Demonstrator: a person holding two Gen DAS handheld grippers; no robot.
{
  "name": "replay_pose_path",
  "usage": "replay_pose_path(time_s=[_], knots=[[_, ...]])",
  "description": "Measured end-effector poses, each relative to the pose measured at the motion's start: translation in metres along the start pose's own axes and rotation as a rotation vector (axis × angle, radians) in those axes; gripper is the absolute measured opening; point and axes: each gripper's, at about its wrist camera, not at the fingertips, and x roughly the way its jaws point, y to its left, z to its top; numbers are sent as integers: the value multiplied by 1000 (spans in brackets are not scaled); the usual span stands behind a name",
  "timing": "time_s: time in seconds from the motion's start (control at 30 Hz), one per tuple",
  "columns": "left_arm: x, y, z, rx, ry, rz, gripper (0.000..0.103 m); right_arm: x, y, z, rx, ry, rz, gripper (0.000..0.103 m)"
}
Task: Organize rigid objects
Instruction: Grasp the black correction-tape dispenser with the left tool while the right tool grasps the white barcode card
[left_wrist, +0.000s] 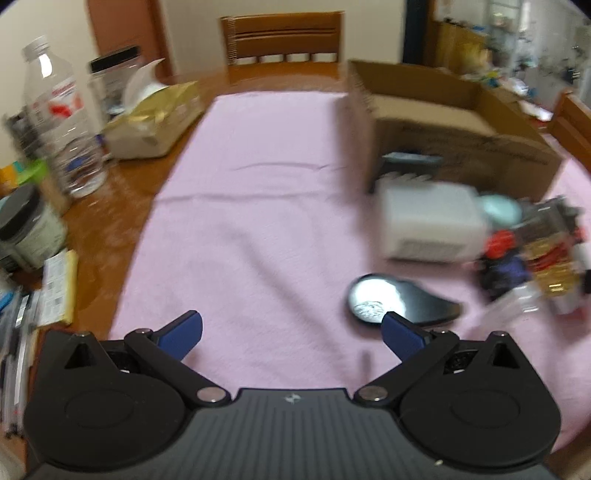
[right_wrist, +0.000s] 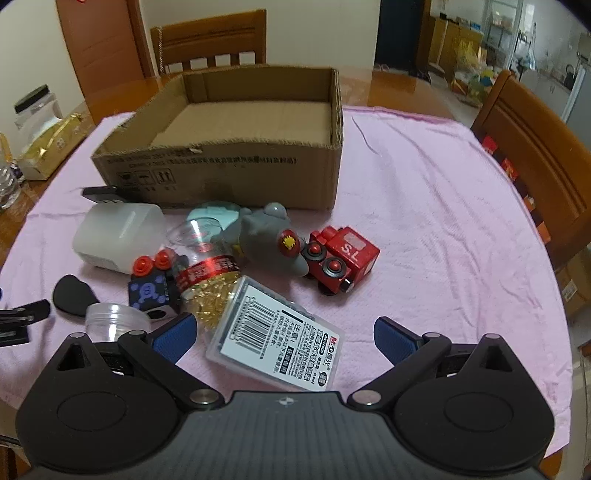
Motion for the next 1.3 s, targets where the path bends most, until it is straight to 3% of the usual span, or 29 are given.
replay_pose_path(time_s=[0.13,0.23,0.5,0.73,1.07,1.3], knots=[[-1,-16,8,33,7,-115,102,7,-8,-2,25,25,-5,103],[5,-31,9,57,22,-139,102,9,-18,-4,56,31,-5,103],[26,-52,14,102,47,-144,102,10,-38,-8,84,54,-41,103],[38,-53,11,147,71,-81,102,18,-41,-15,73,83,-35,103],[39,-44,8,101,49,-86,102,34,-38,-24,26,110,-19,103],[39,-43,9,106,48,-87,103,41,-30,-21,10,67,-54,103]])
